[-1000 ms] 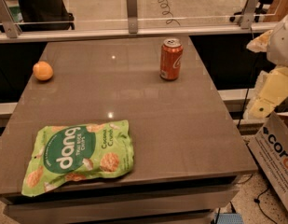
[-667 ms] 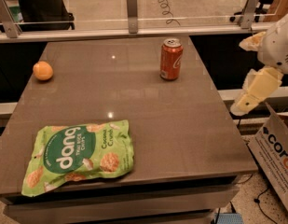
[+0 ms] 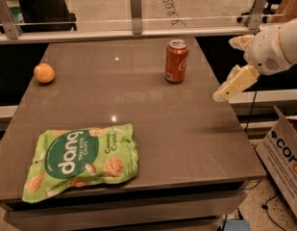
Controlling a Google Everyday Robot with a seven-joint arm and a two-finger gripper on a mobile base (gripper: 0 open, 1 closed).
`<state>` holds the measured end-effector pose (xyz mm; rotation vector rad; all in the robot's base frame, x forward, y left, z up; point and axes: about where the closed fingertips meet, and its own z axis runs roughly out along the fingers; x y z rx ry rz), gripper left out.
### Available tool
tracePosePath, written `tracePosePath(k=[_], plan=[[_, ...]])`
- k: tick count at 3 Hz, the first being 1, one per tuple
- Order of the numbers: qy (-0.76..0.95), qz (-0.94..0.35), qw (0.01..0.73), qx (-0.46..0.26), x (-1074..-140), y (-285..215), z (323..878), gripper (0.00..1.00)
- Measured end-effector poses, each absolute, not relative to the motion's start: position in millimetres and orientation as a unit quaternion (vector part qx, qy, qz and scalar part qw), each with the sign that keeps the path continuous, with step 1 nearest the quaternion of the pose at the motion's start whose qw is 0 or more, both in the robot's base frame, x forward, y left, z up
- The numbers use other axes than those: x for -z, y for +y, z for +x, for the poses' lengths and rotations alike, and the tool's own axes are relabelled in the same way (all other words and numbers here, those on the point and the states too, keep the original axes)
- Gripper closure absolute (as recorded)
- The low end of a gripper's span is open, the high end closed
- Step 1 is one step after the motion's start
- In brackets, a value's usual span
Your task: Move coke can near green rice chip bag
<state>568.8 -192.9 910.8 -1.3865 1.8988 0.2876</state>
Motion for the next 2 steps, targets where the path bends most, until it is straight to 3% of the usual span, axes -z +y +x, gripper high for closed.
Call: tracePosePath(k=[2], plan=[[0.723, -0.486, 0.446, -0.206, -878.2, -169.1, 630.8, 0.00]])
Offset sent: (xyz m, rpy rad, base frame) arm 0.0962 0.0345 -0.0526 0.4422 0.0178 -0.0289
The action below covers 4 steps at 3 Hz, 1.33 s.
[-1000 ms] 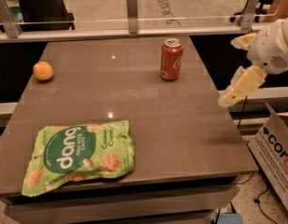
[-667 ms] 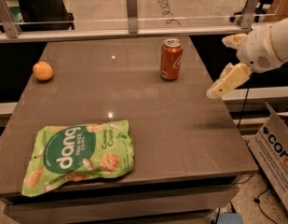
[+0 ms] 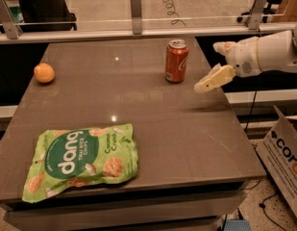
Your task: Move coke can near green rice chip bag
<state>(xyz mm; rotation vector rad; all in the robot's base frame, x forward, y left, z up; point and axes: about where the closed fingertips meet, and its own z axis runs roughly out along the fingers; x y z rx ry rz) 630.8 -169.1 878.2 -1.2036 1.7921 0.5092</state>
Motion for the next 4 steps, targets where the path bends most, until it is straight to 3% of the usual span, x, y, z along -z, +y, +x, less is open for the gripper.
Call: tracePosePath(k=[2, 4], plan=[[0.685, -0.447, 0.488, -0.306, -860.2, -121.9, 661.7, 0.00], [0.632, -0.449, 0.515, -0.366, -869.3, -84.9, 669.7, 0.41]])
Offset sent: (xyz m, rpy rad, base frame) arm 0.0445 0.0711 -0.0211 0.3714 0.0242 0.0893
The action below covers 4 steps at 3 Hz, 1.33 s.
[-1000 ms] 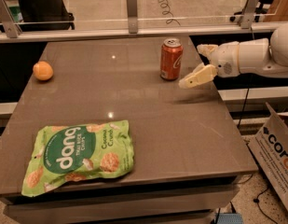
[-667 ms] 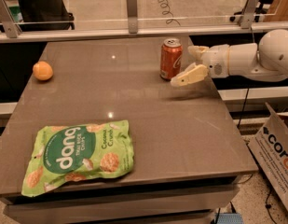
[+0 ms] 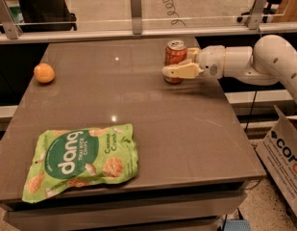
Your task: Move coke can near green rice chip bag
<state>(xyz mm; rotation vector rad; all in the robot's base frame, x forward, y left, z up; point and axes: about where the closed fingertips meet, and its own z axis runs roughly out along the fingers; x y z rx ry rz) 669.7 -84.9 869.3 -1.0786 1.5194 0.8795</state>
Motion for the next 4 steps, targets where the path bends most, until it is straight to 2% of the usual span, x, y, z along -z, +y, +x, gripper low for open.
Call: tracePosePath(k=[2, 3, 4], plan=[[0.604, -0.456, 0.514, -0.403, -883.5, -67.4, 653.7, 0.88], [0.582, -0.463, 0.505, -0.437, -893.9, -52.2, 622.6, 1.00], [0.559, -0.486, 0.490, -0.459, -900.7, -34.5, 579.4, 1.00]])
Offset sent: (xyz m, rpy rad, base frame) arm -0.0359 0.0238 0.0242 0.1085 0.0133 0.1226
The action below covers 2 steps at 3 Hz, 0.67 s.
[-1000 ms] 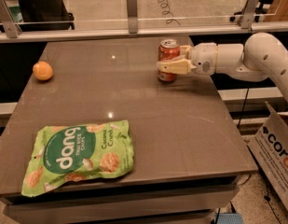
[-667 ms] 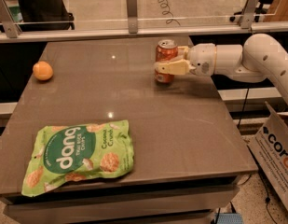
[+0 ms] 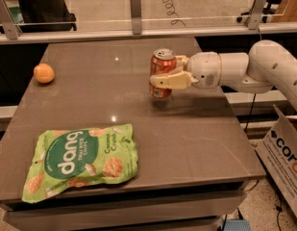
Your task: Move coke can near green rice chip bag
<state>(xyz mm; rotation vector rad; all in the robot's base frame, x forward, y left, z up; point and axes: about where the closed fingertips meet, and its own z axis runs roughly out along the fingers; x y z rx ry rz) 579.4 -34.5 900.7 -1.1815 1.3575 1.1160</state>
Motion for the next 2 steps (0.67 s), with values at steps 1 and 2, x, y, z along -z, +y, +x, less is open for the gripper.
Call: tracePosePath(k=[1, 2], plan=[[0.539, -0.517, 0.469, -0.472, -901.8, -17.1, 533.3, 1.00], [0.518, -0.545, 0.453, -0.479, -903.9, 0.9, 495.0, 1.00]])
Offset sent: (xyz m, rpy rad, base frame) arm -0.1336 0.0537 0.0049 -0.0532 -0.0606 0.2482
